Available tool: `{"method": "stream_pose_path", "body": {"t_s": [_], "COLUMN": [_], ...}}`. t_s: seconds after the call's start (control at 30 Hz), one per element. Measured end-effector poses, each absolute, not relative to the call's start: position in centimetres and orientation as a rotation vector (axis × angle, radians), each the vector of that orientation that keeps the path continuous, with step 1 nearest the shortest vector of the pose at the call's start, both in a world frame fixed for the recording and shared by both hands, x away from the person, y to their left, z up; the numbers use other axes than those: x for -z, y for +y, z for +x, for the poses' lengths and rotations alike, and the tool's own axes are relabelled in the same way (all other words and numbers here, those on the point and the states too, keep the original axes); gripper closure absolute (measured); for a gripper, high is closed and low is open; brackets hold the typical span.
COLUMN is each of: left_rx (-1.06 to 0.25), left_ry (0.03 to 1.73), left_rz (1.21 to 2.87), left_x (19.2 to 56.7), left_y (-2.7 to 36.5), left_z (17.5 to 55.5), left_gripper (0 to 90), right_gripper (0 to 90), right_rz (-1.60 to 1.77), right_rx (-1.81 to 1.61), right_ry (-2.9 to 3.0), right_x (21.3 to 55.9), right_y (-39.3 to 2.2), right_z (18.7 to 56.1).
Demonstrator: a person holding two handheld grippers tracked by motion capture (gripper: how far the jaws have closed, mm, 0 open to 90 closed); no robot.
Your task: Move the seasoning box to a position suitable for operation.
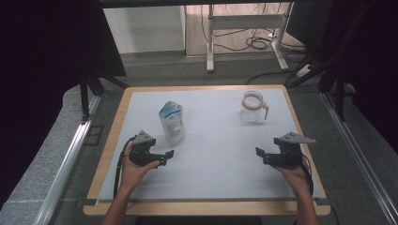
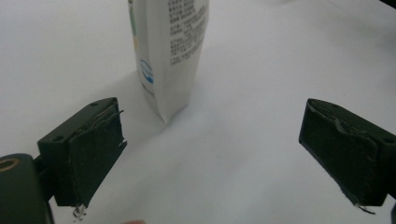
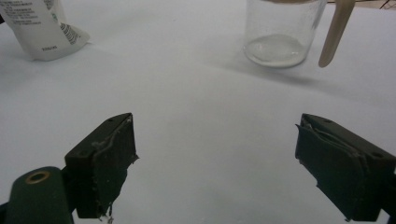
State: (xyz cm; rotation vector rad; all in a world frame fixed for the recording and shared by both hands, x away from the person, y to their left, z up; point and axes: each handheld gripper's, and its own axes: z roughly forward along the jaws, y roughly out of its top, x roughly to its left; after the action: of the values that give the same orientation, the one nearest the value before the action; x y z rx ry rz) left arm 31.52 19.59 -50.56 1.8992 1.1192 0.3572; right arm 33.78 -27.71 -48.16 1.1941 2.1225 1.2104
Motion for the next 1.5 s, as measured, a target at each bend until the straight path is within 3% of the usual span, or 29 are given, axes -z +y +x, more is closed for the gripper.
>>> {"method": "stream_pose_path", "body": {"t_s": [0.4,0.9,1.5], "left_rx": [-0.364,-0.322,-0.296], "left_ry": [1.102,1.112,1.129], "left_rz": [1.876,1.884,1.91], "left_x": [49.9,50.2,50.7], "left_y": [20.9,21.2,21.3], "left_z": [30.8,31.0,31.0], "left_gripper": [7.2,6.2,5.2], "right_gripper": [13.2,6.9,1.3], "right_rz": [1.136,1.134,1.154], "right_rx": [-1.219,-1.147,-1.003], "right_ry": [2.07,2.063,2.156], "right_x": [44.6,41.6,42.9], "right_y": [-26.4,-24.2,-22.6], "right_z": [34.7,42.3,51.1]}}
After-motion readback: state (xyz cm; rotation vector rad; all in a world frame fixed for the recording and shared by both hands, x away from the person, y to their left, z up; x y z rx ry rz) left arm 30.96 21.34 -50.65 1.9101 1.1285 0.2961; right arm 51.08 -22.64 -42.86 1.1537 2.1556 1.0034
